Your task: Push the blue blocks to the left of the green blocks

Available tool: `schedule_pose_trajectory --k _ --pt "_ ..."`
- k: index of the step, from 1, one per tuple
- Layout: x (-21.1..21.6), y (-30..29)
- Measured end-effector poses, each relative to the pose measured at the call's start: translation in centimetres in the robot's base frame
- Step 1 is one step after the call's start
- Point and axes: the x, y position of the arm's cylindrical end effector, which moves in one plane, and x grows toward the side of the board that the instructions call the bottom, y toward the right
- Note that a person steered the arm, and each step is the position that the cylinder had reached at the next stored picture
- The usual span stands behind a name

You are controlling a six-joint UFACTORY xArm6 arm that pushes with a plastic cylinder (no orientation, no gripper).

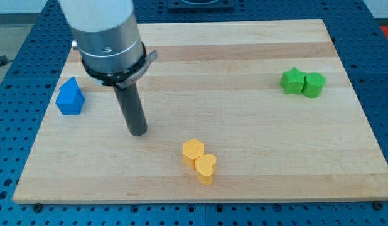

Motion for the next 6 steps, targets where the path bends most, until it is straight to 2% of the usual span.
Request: schedule_pose_trajectory --k 3,5,6 --pt "3.1 -4.1" --pt "5.6 -10.2" --pt "2.9 -13.7"
